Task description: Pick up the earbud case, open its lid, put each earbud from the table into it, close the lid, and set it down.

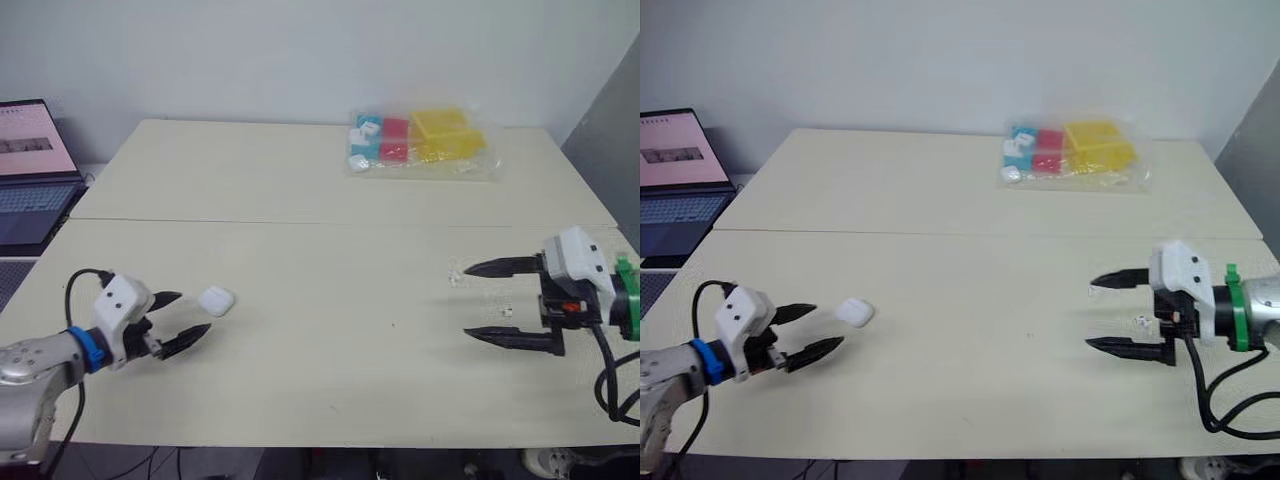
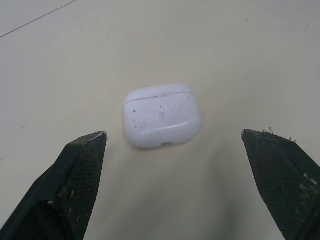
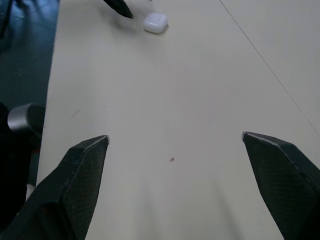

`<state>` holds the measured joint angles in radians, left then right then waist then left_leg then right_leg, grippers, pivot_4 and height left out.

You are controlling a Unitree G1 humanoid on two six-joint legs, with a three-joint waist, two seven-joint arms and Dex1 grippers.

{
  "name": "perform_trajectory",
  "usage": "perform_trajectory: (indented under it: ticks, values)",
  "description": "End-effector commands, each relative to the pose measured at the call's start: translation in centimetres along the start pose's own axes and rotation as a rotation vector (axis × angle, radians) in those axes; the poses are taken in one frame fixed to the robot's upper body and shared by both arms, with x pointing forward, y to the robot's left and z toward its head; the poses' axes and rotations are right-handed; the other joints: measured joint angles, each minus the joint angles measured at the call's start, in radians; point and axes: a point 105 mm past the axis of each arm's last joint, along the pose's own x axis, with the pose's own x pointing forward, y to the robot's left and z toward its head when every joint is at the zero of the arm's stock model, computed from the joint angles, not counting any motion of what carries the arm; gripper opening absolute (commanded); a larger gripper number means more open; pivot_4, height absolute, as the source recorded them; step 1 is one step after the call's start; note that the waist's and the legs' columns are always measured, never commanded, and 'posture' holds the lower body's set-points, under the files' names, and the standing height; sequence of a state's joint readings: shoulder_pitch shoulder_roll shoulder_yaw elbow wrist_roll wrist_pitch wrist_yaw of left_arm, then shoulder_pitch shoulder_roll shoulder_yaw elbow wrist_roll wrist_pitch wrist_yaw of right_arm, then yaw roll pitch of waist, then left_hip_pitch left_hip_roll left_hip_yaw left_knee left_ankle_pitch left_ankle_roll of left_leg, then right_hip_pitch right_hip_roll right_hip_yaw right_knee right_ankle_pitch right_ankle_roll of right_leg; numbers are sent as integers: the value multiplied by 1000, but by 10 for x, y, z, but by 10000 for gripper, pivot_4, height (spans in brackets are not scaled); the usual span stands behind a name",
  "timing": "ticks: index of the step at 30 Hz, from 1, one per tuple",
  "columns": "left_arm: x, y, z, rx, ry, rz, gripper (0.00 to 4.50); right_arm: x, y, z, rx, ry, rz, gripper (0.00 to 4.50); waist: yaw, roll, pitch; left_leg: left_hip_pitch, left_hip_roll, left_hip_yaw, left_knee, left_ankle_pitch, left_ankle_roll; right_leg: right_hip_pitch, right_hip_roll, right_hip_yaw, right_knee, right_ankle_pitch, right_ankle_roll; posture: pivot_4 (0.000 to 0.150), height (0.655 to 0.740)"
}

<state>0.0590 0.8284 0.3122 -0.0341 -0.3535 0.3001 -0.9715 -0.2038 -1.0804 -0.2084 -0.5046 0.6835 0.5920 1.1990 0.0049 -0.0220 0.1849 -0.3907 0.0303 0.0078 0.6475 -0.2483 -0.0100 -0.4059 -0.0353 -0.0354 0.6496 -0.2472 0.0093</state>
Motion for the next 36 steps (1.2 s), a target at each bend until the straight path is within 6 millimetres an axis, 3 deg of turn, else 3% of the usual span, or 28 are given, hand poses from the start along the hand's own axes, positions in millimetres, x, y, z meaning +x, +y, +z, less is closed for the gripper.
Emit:
perform_trajectory:
  ticks: [1, 16, 24, 31, 36]
  values:
    - [7, 2, 1, -7, 10, 4, 45000, 4, 0, 5, -21, -5, 29, 44554, 2, 0, 0, -1, 0, 0, 0, 0, 0, 0, 0, 0, 0, 0, 0, 1500, 7345]
    - [45, 8, -9, -52, 111, 24, 45000, 24, 12, 13, -93, -31, 174, 44554, 8, 0, 0, -1, -1, -3, 4, 0, 0, -1, 0, 0, 5, 0, 0, 1500, 7345]
    - [48, 9, -11, -61, 134, 14, 45000, 31, 6, 21, -110, -61, 186, 44554, 8, 1, 0, -1, 0, -3, 15, 0, 0, 0, -1, 0, 13, 0, -2, 1500, 7345]
    - [46, 3, -20, -63, 166, -10, 28046, 32, 2, 26, -111, -85, 167, 45000, 9, 1, -1, -1, 1, -4, 14, 0, 0, -1, -1, 1, 13, 0, -1, 1500, 7345]
    - [47, -6, -17, -35, 145, -64, 28040, 32, -4, 32, -130, -104, 120, 45000, 9, 2, -1, -1, 1, -4, 14, 0, 0, -1, -1, 1, 13, 0, -2, 1500, 7345]
